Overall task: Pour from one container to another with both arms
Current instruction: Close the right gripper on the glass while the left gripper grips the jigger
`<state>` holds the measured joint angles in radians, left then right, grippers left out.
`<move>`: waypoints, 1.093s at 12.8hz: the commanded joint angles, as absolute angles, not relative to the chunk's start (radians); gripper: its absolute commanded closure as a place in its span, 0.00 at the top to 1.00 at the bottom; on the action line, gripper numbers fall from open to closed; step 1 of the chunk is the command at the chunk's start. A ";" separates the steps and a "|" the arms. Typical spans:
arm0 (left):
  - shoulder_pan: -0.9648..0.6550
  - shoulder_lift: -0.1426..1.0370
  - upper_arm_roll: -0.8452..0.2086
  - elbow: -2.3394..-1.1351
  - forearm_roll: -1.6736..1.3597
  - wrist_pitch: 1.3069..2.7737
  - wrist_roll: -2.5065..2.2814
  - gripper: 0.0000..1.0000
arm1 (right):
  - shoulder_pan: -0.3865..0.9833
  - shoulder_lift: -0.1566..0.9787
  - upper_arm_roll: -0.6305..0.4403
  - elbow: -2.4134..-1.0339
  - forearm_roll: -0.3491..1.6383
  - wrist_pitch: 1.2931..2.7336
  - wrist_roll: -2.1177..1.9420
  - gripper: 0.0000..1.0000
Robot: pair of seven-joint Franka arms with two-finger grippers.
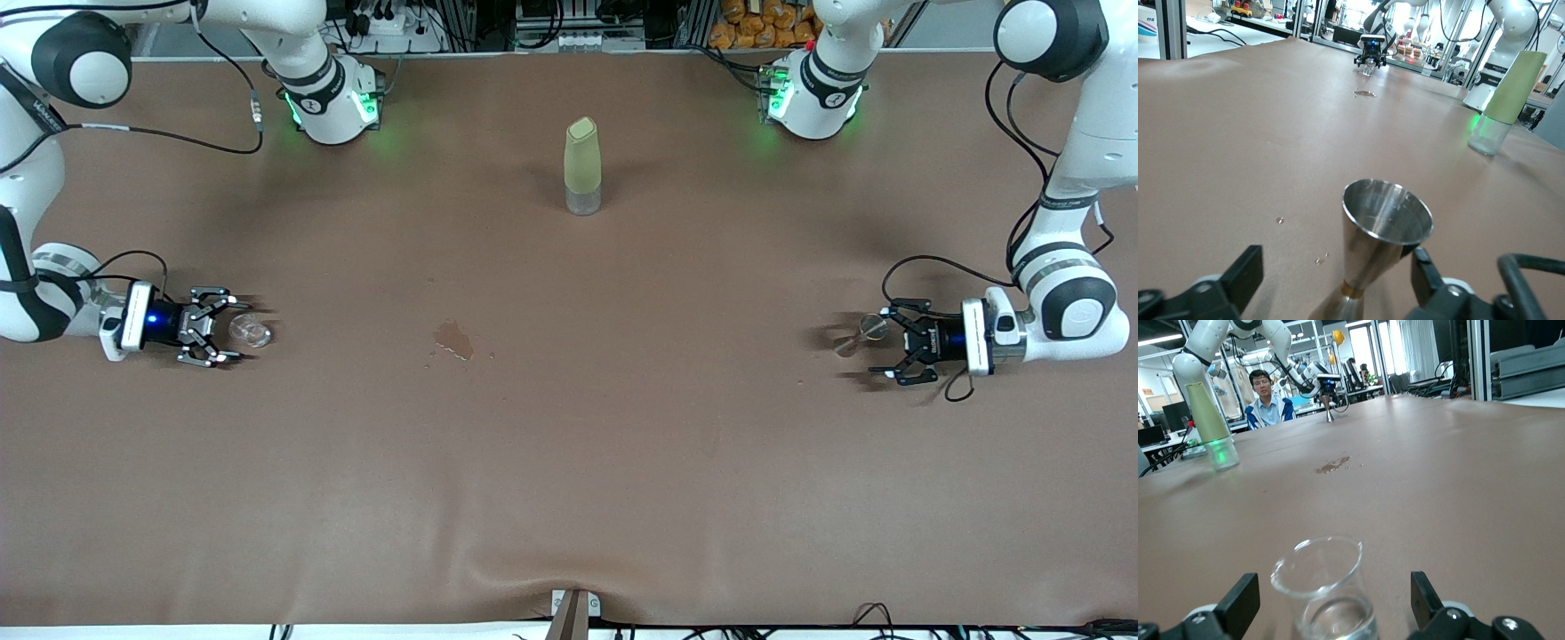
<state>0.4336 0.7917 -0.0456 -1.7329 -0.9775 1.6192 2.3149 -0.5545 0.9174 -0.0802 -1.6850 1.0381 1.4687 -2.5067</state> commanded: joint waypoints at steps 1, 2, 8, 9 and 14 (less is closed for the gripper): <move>0.440 0.801 -0.048 -1.743 -1.005 1.609 2.339 0.68 | -0.575 0.957 -0.057 -1.661 1.075 1.453 -2.537 1.00; 0.439 0.804 -0.048 -1.743 -1.006 1.609 2.339 0.67 | -0.572 0.957 -0.057 -1.661 1.077 1.454 -2.543 1.00; 0.433 0.818 -0.048 -1.743 -1.023 1.615 2.348 0.47 | -0.575 0.957 -0.057 -1.658 1.075 1.454 -2.569 0.87; 0.433 0.818 -0.048 -1.741 -1.023 1.615 2.349 0.28 | -0.572 0.957 -0.057 -1.657 1.075 1.456 -2.569 0.86; 0.396 0.802 -0.049 -1.730 -1.025 1.621 2.335 0.00 | -0.571 0.960 -0.057 -1.644 1.074 1.454 -2.571 0.72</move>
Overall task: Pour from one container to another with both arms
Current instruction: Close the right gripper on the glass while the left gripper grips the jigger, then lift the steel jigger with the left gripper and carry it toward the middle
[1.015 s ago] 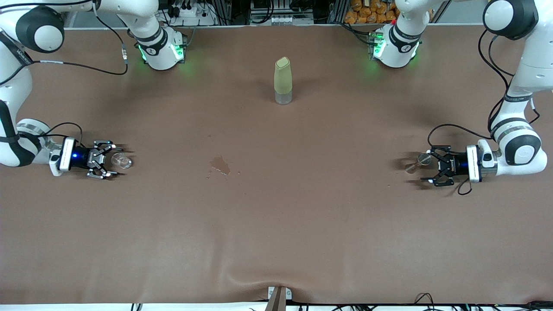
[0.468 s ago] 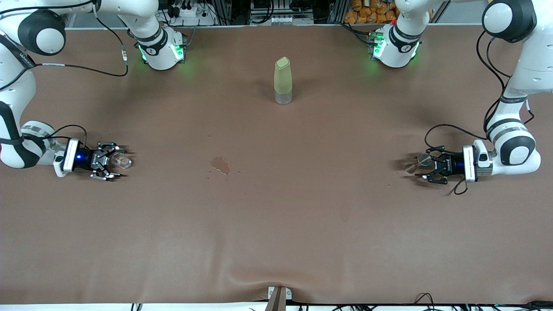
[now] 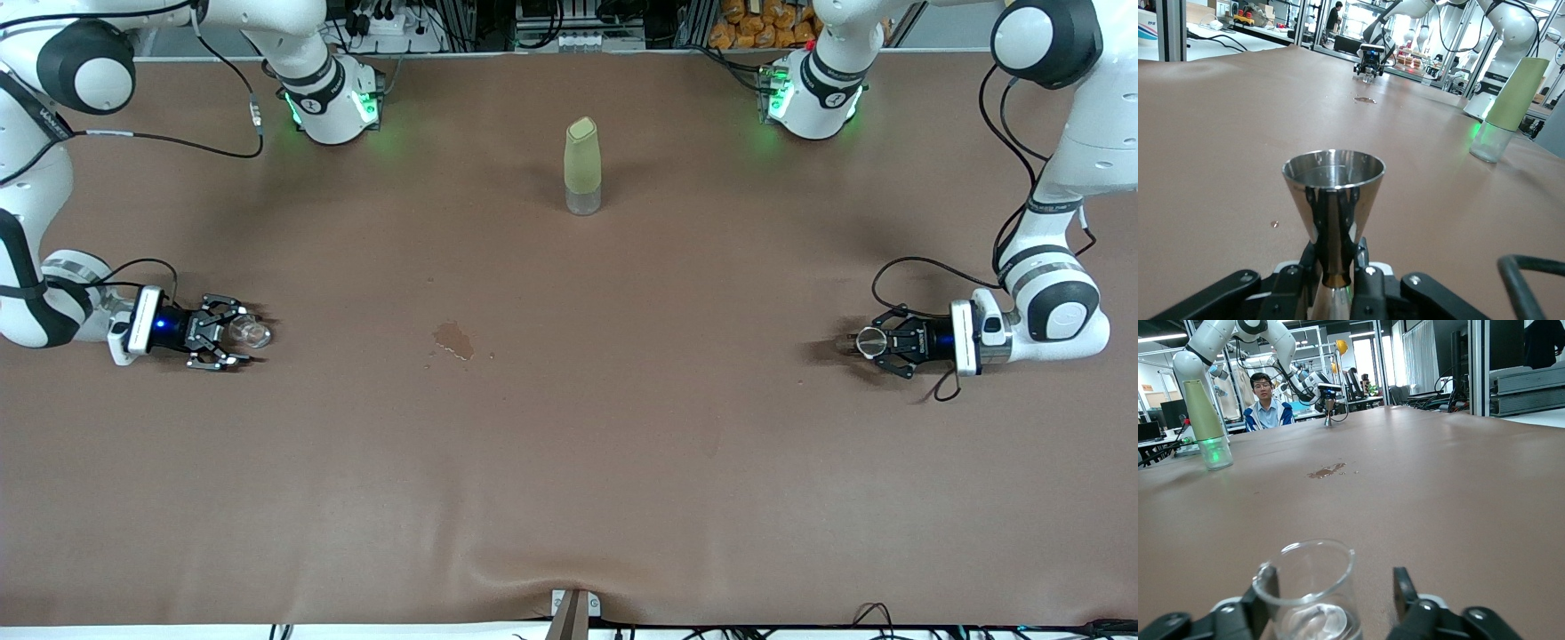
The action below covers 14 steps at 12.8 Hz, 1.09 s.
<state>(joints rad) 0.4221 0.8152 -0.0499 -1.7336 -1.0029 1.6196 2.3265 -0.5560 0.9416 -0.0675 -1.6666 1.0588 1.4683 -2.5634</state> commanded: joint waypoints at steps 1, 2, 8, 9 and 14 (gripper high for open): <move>0.376 0.793 -0.049 -1.727 -1.047 1.620 2.332 0.00 | -0.571 0.960 -0.057 -1.644 1.074 1.454 -2.571 0.69; 0.342 0.779 -0.049 -1.729 -1.078 1.620 2.323 0.00 | -0.571 0.960 -0.057 -1.644 1.074 1.454 -2.571 0.64; 0.105 0.742 -0.075 -1.733 -1.320 1.733 2.322 0.00 | -0.563 0.954 -0.055 -1.619 1.074 1.399 -2.553 0.45; 0.054 0.742 -0.096 -1.732 -1.377 1.791 2.324 0.00 | -0.546 0.950 -0.055 -1.594 1.074 1.373 -2.537 0.45; -0.233 0.747 -0.135 -1.724 -1.719 2.041 2.341 0.00 | -0.534 0.920 -0.037 -1.485 1.075 1.316 -2.484 0.45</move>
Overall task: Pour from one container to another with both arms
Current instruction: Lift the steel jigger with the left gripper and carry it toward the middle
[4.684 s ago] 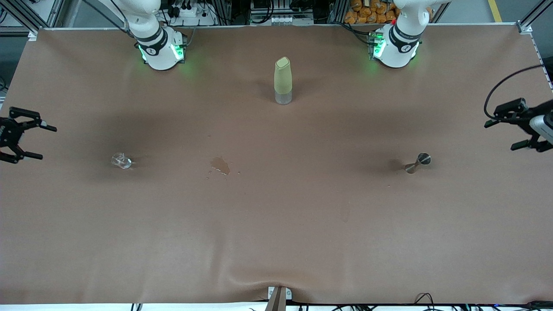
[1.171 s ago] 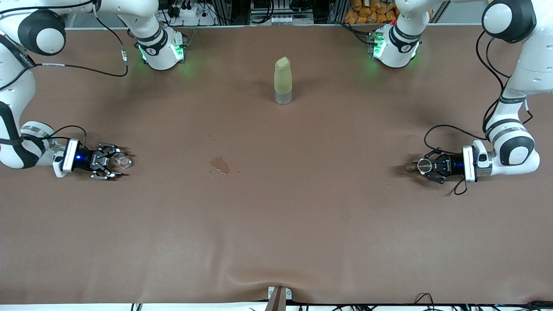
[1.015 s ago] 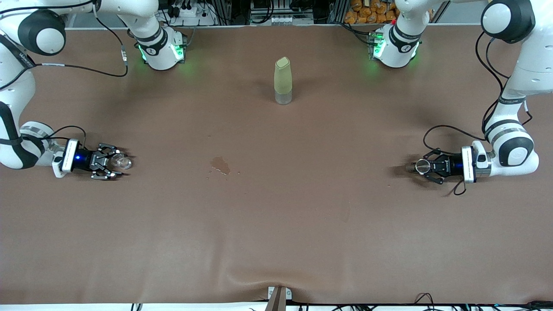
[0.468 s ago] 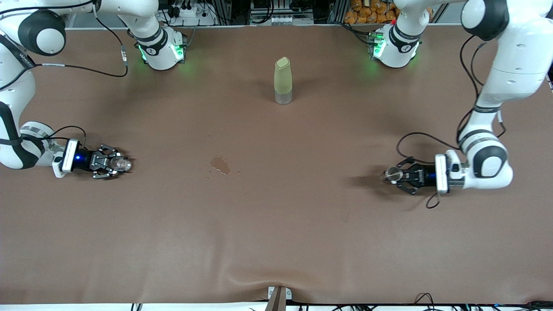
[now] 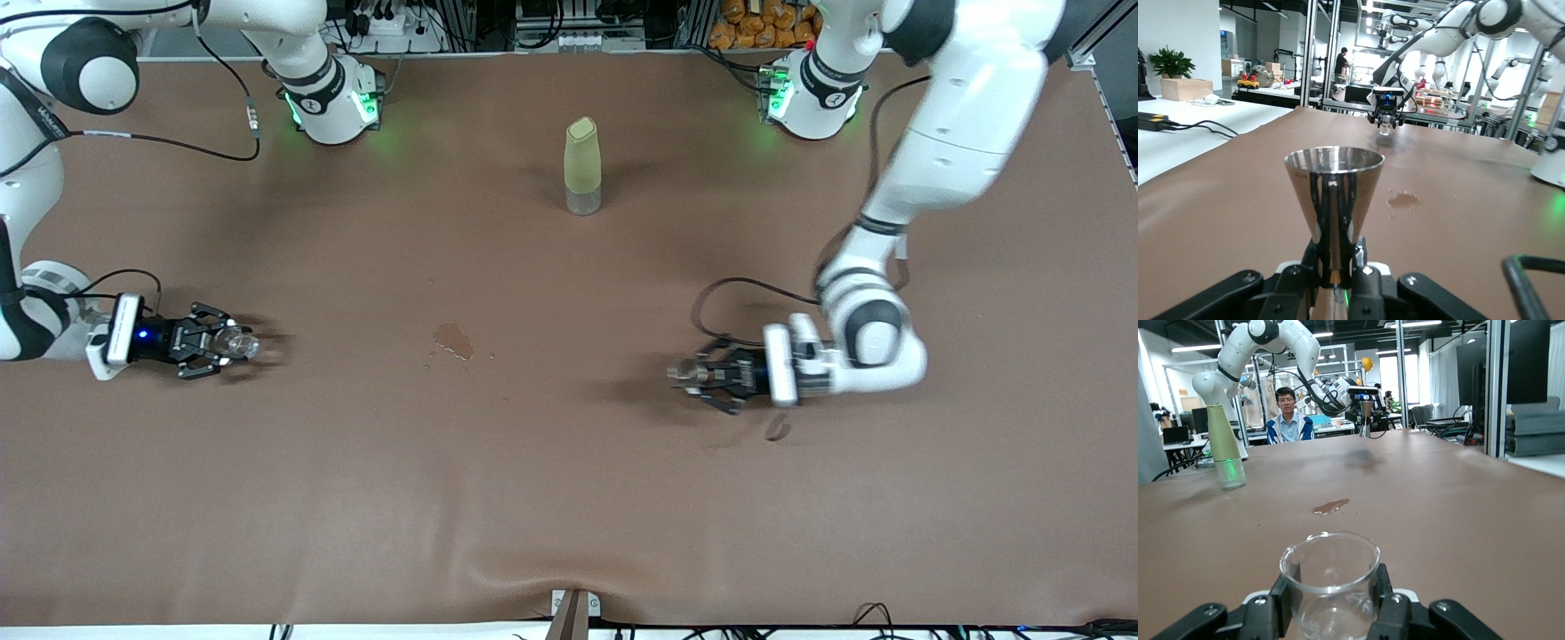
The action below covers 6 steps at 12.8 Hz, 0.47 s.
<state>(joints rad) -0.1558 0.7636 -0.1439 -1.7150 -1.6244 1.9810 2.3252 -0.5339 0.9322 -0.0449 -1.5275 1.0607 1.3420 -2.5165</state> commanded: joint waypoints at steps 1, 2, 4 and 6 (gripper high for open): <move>-0.286 0.747 -0.135 -1.724 -1.788 2.068 2.356 0.00 | -0.532 0.917 -0.037 -1.451 1.075 1.293 -2.449 0.45; -0.328 0.747 -0.135 -1.724 -1.845 2.081 2.387 0.00 | -0.531 0.917 -0.037 -1.424 1.075 1.273 -2.407 0.45; -0.408 0.747 -0.133 -1.723 -1.934 2.127 2.427 0.00 | -0.532 0.907 -0.025 -1.390 1.077 1.259 -2.353 0.45; -0.478 0.767 -0.133 -1.704 -2.000 2.175 2.451 0.00 | -0.532 0.893 -0.009 -1.384 1.078 1.259 -2.307 0.45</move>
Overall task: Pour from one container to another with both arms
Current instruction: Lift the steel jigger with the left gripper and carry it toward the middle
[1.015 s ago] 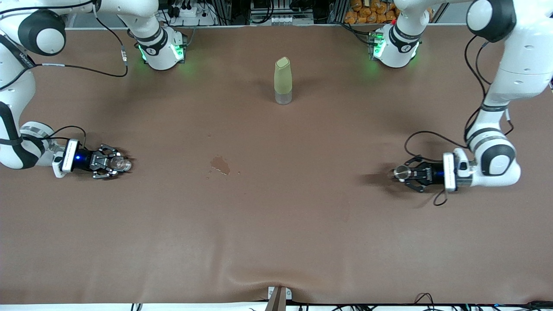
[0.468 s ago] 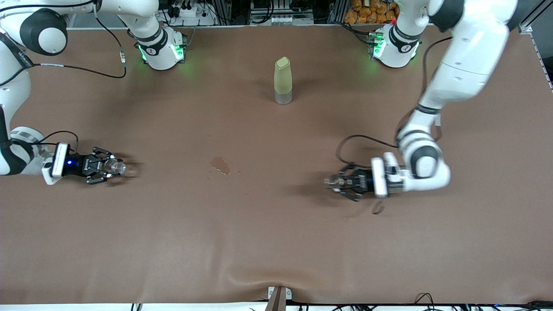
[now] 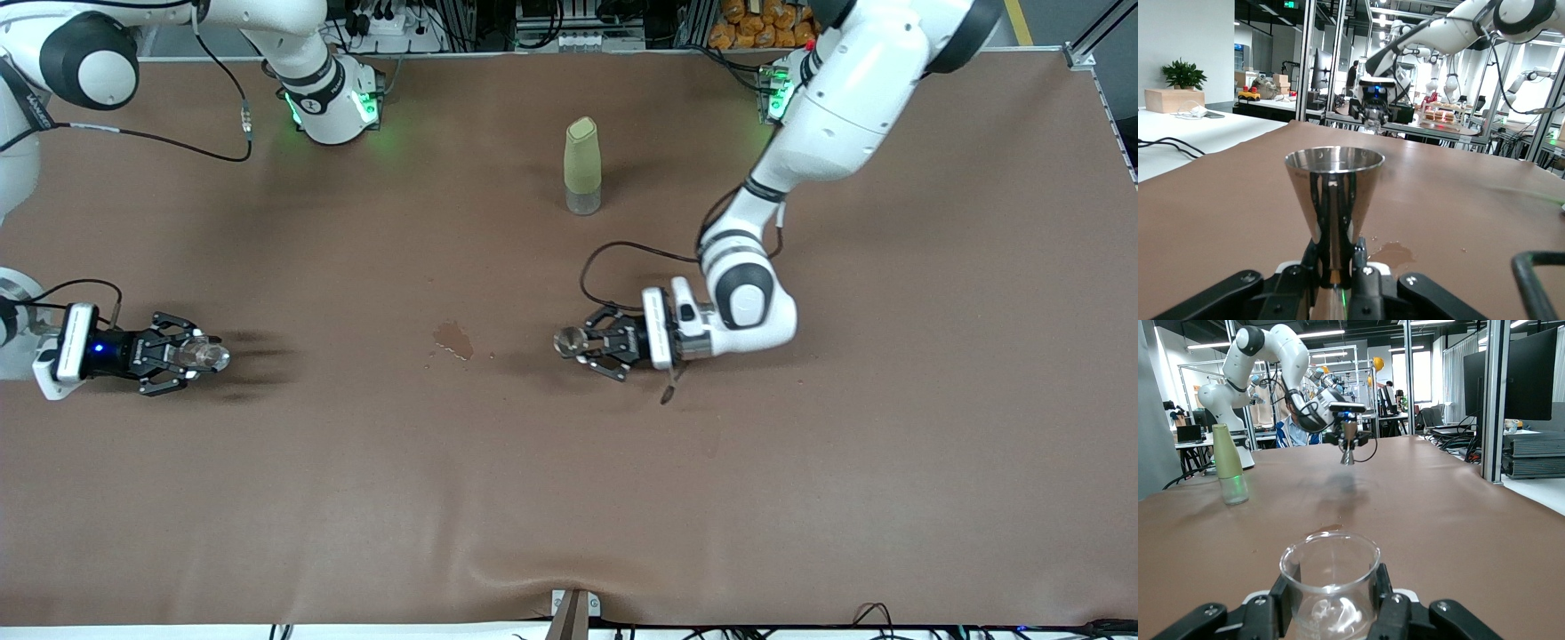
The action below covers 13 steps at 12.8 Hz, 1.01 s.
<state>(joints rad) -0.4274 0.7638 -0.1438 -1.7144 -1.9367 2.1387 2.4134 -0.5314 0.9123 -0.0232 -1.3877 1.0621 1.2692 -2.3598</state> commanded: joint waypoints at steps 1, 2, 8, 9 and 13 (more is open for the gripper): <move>-0.506 0.791 -0.133 -1.675 -2.044 2.203 2.479 0.00 | -0.531 0.878 0.011 -1.384 1.078 1.259 -2.298 0.45; -0.543 0.810 -0.133 -1.648 -2.077 2.239 2.485 0.00 | -0.532 0.870 0.056 -1.384 1.080 1.264 -2.292 0.45; -0.672 0.923 -0.124 -1.471 -2.178 2.365 2.485 0.00 | -0.445 0.861 0.109 -1.384 1.166 1.321 -2.223 0.43; -0.681 0.933 -0.123 -1.460 -2.186 2.379 2.487 0.00 | -0.433 0.856 0.107 -1.384 1.170 1.330 -2.209 0.43; -0.715 0.960 -0.123 -1.415 -2.191 2.450 2.485 0.00 | -0.361 0.807 0.107 -1.403 1.212 1.357 -2.158 0.42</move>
<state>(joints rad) -0.6823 0.9352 -0.1355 -1.4721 -2.1559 2.4030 2.4704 -0.3959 0.8629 0.1134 -1.3732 1.1728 1.3309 -2.1985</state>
